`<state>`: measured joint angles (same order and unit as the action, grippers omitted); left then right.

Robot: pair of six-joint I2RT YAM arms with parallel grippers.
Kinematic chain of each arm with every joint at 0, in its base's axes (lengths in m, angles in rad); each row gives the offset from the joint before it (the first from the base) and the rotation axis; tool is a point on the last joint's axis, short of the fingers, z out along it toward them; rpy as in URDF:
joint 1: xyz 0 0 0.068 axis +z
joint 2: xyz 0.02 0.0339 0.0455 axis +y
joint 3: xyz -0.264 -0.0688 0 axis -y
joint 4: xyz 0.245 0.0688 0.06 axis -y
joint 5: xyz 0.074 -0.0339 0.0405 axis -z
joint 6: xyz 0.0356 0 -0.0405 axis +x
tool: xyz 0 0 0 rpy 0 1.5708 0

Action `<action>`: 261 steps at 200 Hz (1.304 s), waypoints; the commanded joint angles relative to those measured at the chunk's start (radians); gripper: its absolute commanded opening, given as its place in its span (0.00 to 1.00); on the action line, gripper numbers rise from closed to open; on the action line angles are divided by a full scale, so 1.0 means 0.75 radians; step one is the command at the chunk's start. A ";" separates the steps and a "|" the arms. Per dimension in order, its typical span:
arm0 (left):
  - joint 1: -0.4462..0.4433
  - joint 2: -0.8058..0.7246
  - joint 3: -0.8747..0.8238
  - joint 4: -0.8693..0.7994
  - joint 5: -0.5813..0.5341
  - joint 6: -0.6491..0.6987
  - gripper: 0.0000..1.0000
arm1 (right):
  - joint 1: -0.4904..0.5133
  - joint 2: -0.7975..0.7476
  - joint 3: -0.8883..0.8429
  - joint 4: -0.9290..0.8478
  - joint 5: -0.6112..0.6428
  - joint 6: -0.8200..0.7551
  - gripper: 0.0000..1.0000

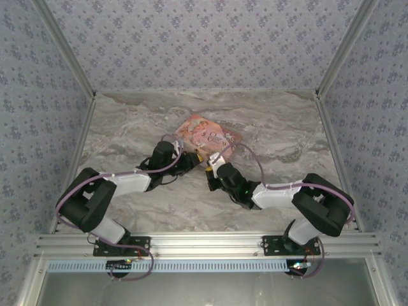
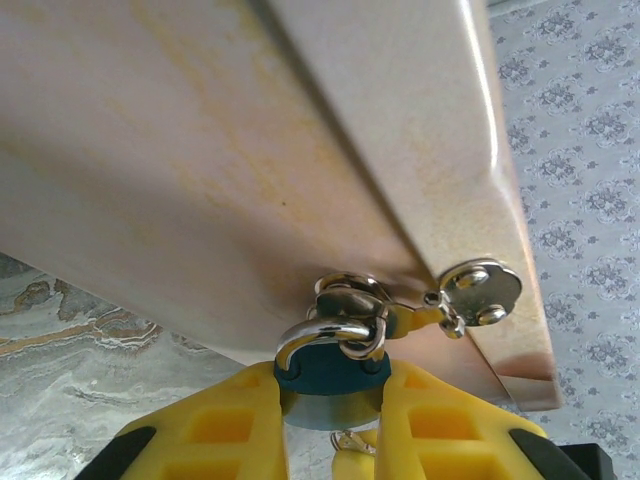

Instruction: Unlock the padlock with the key

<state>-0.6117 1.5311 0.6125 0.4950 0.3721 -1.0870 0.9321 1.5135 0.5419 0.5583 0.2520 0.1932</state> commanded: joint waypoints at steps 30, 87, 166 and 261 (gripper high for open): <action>-0.012 -0.041 0.063 0.051 -0.006 -0.017 0.21 | 0.009 0.050 0.056 0.033 0.053 -0.004 0.00; -0.013 -0.043 0.062 0.046 -0.002 -0.021 0.21 | 0.009 0.071 0.069 0.023 0.081 0.016 0.00; -0.014 -0.033 0.062 0.050 0.003 -0.027 0.21 | 0.000 0.082 0.070 0.074 -0.004 0.018 0.00; -0.013 -0.025 0.057 0.056 0.003 -0.035 0.21 | -0.022 0.050 0.033 0.129 0.001 0.053 0.00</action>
<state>-0.6136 1.5311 0.6128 0.4923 0.3618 -1.1095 0.9226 1.5661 0.5694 0.5842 0.2543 0.2070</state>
